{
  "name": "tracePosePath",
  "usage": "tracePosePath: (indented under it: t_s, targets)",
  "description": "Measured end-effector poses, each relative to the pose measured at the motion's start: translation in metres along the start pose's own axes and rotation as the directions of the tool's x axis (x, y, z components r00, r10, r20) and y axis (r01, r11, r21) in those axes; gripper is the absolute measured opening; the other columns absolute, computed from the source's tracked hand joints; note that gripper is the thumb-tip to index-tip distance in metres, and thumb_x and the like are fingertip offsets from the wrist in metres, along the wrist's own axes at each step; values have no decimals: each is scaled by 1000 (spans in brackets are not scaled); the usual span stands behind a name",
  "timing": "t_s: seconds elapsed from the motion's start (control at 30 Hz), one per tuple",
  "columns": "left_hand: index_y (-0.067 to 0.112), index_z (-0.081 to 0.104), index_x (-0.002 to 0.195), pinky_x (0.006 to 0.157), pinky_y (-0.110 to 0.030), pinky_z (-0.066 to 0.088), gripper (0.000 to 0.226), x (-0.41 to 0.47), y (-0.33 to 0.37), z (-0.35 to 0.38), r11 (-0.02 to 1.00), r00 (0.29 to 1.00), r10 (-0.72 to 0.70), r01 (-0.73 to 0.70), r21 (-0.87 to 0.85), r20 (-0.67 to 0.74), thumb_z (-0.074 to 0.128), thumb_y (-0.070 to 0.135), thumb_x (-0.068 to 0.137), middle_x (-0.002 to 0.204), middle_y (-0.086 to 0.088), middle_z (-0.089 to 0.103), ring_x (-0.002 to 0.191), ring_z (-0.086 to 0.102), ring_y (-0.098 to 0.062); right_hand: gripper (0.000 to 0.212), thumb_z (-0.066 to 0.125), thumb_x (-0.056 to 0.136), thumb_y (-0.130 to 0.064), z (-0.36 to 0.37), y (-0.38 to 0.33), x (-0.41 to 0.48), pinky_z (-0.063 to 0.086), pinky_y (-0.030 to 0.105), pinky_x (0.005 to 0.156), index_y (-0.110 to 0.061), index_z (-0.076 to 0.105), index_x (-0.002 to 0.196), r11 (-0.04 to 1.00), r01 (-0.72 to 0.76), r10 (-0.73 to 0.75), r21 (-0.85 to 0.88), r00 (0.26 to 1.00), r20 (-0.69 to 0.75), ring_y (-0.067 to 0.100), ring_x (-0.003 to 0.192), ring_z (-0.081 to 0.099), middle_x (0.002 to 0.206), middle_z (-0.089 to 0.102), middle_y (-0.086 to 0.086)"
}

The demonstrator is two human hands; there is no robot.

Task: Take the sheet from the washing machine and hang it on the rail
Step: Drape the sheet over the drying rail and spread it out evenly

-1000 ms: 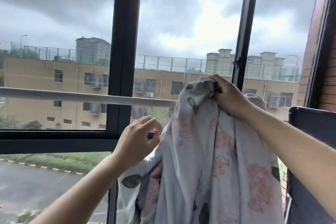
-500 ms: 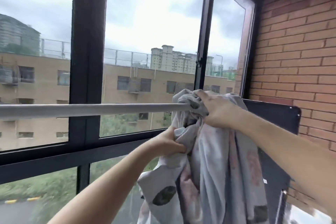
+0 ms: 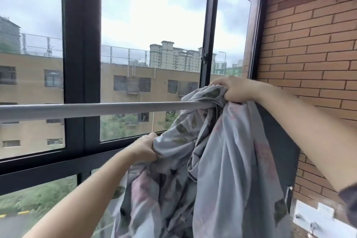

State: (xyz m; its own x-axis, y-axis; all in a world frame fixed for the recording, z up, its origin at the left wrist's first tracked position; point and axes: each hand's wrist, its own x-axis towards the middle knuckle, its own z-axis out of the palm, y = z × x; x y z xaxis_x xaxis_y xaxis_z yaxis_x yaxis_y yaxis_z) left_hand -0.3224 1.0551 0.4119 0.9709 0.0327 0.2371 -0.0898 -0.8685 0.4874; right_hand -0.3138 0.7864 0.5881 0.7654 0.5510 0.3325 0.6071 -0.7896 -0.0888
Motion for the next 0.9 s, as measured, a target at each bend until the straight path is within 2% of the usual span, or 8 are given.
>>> tracePosePath:
  t_s: [0.1,0.23,0.33,0.5,0.63,0.73,0.8,0.9]
  targets:
    - [22,44,119,89,-31,51,65,-6,30,-1,932,954,137,-34,-361,265,74,35,64,111,4,60,101,60,-10,51,36,69,-2,4,-2,1,54,53,78,-44,56,90,999,32,-32,-11,999,20,33,93,62,96,65,4]
    - [22,52,111,89,-35,52,56,10,70,8,888,984,168,-125,-442,58,76,38,62,106,1,64,99,62,-15,40,48,75,-12,7,-1,-7,53,42,82,-35,57,106,998,38,-38,41,999,10,23,92,61,96,66,0]
    - [13,53,104,77,-32,51,41,23,80,10,963,986,38,-80,-259,-162,68,20,67,99,-6,63,93,59,-23,49,59,70,-26,9,4,-14,52,40,83,-45,48,114,1000,28,-28,12,999,30,17,91,61,100,65,-6]
    - [16,54,92,62,-33,42,17,32,84,-3,983,897,101,-22,183,-429,48,7,78,98,-9,65,91,60,-32,57,51,74,-6,11,10,-13,51,40,85,-39,48,121,998,24,-26,56,999,30,17,96,58,105,62,-4]
    - [9,55,104,64,-34,38,27,33,88,-5,967,814,149,0,256,-561,44,1,82,98,-14,64,90,60,-36,54,40,77,4,7,12,-6,51,34,86,-30,57,115,990,22,-16,141,999,-41,17,100,56,106,61,-2]
    - [8,55,103,63,-34,35,30,23,89,3,955,672,286,-137,265,-683,48,-4,76,91,-15,63,82,59,-39,54,35,78,6,6,20,0,53,38,87,-27,63,111,968,-18,39,252,996,-78,21,100,59,103,65,2]
    - [4,55,103,63,-38,45,38,21,87,11,882,574,461,-210,422,-677,60,-4,66,88,-18,64,77,61,-39,55,34,78,6,6,26,6,53,44,89,-24,65,110,941,-52,83,334,993,-81,26,101,60,102,67,7]
    - [6,44,120,72,-43,51,64,19,83,20,830,521,553,-271,488,-650,69,-3,62,99,-18,62,84,60,-39,52,35,81,8,5,29,14,56,36,84,-19,64,115,879,-124,148,460,989,-17,23,97,63,102,67,10]
